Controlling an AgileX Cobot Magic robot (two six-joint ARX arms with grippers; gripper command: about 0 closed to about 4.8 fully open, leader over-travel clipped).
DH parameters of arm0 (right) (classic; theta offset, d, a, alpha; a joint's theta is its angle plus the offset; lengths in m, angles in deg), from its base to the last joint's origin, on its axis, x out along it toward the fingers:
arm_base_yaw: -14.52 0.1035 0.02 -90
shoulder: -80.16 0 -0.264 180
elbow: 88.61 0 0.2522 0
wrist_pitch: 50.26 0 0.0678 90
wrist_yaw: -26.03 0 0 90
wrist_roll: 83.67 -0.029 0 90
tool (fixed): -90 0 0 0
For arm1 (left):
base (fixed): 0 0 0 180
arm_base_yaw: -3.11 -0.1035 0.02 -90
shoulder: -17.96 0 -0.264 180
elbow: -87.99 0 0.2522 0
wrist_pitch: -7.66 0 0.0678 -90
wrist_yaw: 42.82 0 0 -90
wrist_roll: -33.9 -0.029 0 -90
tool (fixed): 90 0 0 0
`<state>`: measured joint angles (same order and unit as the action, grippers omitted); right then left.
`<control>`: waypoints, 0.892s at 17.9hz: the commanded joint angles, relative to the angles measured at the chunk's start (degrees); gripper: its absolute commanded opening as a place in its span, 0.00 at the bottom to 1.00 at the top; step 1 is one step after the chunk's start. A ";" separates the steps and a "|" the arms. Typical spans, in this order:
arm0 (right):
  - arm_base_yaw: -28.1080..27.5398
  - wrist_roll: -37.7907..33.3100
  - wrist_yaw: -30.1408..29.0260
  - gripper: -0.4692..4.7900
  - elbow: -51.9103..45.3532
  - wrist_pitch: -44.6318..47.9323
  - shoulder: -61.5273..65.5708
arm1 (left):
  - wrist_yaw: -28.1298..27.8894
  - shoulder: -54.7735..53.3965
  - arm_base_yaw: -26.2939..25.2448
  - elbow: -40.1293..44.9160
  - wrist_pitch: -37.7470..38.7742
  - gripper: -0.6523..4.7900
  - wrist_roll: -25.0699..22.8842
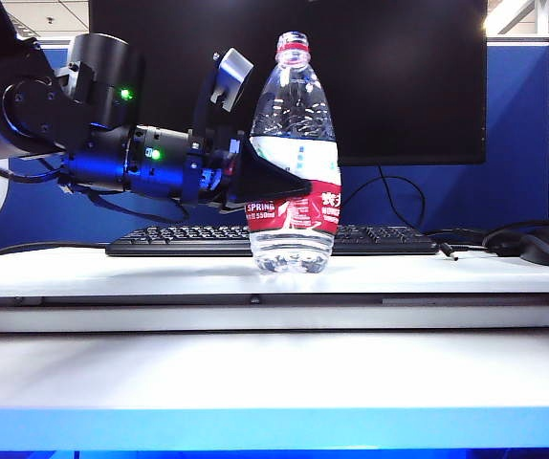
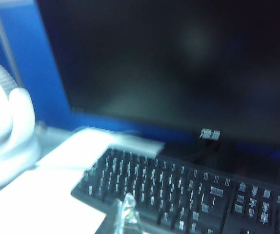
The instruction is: Unscrew the cap from the plastic bottle on the table.
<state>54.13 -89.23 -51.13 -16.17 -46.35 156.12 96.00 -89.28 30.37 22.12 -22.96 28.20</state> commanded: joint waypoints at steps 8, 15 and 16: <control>-2.73 2.82 1.62 0.10 0.15 -4.11 -3.41 | -6.36 0.02 0.04 0.07 0.55 0.11 -1.38; -2.89 6.29 8.04 0.11 0.11 -5.99 -3.41 | -12.20 0.02 0.04 0.07 0.57 0.12 -1.33; -2.93 6.29 10.32 0.10 0.11 -7.87 -3.41 | -12.20 0.02 0.04 0.07 0.57 0.12 -1.33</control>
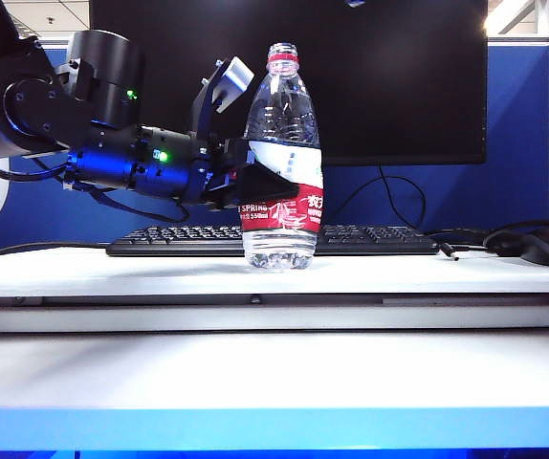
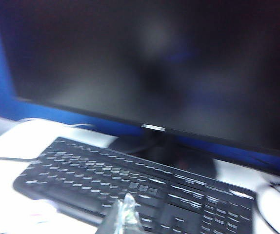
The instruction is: Unscrew the cap from the plastic bottle on the table.
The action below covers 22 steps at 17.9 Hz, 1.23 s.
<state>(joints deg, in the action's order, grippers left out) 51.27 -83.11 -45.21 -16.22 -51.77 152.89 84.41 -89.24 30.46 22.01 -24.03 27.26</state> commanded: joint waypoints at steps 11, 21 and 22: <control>0.13 -1.33 2.93 0.10 0.02 -16.98 -0.17 | -0.59 -0.02 -0.02 0.17 1.68 0.18 -0.39; 0.39 -2.27 2.93 0.10 0.04 -17.18 -0.17 | -0.61 -0.02 -0.04 0.17 2.05 0.30 -0.48; 0.39 -2.27 2.93 0.10 0.04 -17.18 -0.17 | -0.61 -0.02 -0.04 0.17 2.08 0.30 -0.48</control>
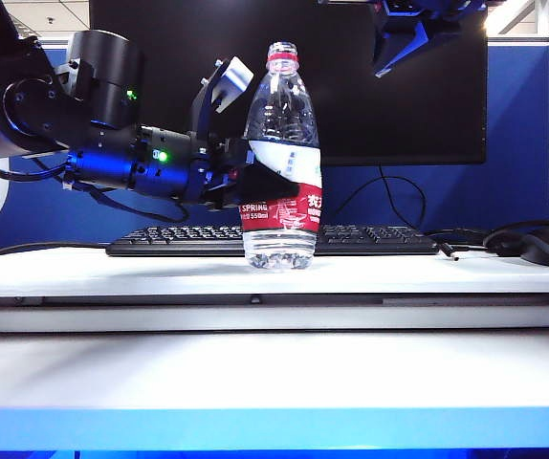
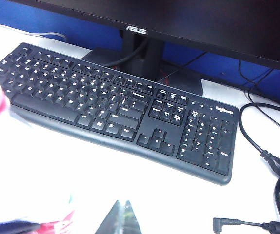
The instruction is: Unscrew the cap from the plastic bottle on the table.
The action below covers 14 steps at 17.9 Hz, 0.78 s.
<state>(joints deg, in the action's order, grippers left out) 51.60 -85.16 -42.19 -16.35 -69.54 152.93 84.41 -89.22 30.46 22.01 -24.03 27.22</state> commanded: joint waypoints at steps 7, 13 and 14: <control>0.09 -0.42 -0.11 0.10 0.17 -0.66 -0.22 | -0.55 -0.04 -0.04 0.17 2.08 0.41 -1.49; 0.09 -0.42 -0.61 0.10 0.17 -0.68 -0.22 | 0.09 -0.04 -0.04 0.17 2.08 0.64 -1.66; 0.09 -0.42 -0.98 0.10 0.17 -0.70 -0.22 | 0.07 -0.04 -0.04 0.17 2.08 0.73 -1.66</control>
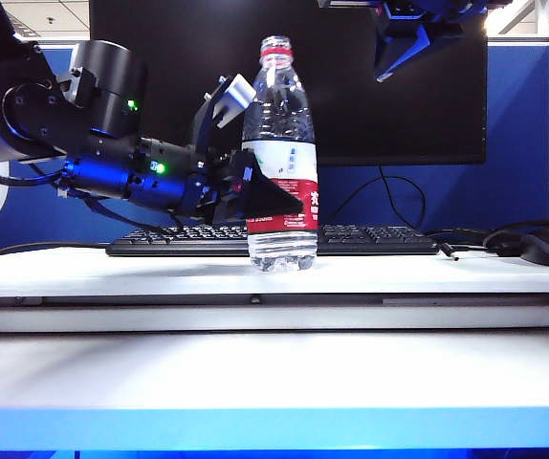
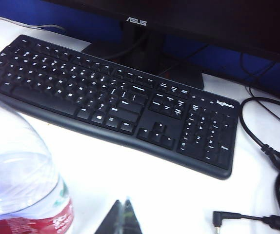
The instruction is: Unscrew the cap from the plastic bottle on the table.
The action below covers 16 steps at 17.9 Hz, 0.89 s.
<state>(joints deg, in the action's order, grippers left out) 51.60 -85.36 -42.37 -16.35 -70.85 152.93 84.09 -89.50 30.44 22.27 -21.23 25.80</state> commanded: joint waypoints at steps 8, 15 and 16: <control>0.07 -0.22 -0.81 0.10 0.17 0.59 -0.22 | 2.38 0.24 -0.02 -0.09 -0.74 0.92 0.22; 0.07 -0.22 -0.83 0.10 0.17 -0.87 -0.22 | 2.27 1.51 -0.11 -0.07 0.24 0.99 1.70; 0.09 -0.24 -0.83 0.10 0.17 -0.87 -0.24 | 2.25 1.92 -0.26 -0.07 0.37 0.99 1.68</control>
<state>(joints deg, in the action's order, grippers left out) 51.62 -85.38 -43.09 -16.35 -72.32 152.93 86.07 -88.30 30.35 22.33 -20.77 27.48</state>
